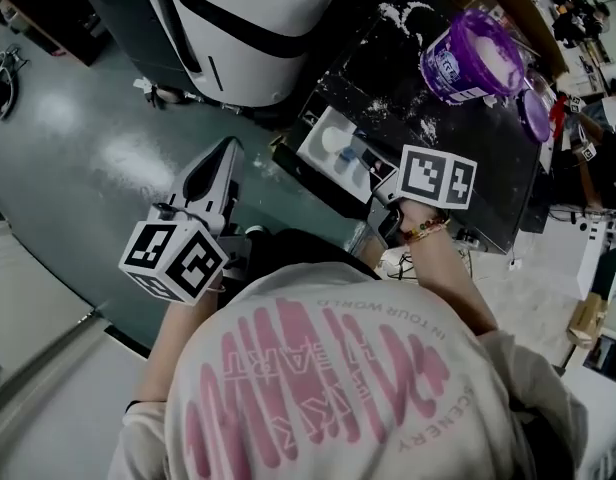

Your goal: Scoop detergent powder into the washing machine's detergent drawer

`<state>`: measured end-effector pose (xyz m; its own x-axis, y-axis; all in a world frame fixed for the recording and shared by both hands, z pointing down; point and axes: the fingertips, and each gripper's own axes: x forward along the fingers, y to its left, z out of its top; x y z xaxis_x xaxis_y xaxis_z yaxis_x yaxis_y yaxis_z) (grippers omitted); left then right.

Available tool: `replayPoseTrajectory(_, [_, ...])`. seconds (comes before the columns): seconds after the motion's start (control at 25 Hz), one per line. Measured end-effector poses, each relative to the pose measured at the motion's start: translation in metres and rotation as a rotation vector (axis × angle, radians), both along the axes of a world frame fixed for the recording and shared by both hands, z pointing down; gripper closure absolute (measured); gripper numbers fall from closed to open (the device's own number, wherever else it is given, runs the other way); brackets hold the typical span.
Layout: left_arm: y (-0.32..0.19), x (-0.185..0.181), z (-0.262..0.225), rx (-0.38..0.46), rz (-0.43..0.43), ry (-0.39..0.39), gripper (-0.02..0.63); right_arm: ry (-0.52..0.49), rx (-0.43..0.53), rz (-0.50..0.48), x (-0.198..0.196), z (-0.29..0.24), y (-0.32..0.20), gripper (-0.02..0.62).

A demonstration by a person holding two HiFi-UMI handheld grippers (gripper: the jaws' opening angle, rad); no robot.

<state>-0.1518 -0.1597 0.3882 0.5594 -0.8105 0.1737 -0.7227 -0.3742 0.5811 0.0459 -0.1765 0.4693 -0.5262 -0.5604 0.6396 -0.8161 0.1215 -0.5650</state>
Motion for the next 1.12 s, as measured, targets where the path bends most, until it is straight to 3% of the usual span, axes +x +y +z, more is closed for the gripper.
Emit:
replayPoseTrajectory(0.16, [0.004, -0.006, 0.002, -0.007, -0.029, -0.001, 0.604, 0.113, 0.027, -0.085, -0.004, 0.003, -0.001, 0.589])
replayPoseTrajectory(0.72, [0.008, -0.013, 0.002, -0.028, -0.067, 0.033, 0.604, 0.301, 0.061, -0.281, -0.017, 0.019, 0.006, 0.589])
replayPoseTrajectory(1.12, [0.010, -0.020, 0.004, -0.043, -0.083, 0.039, 0.604, 0.336, 0.041, -0.354, -0.026, 0.029, 0.013, 0.589])
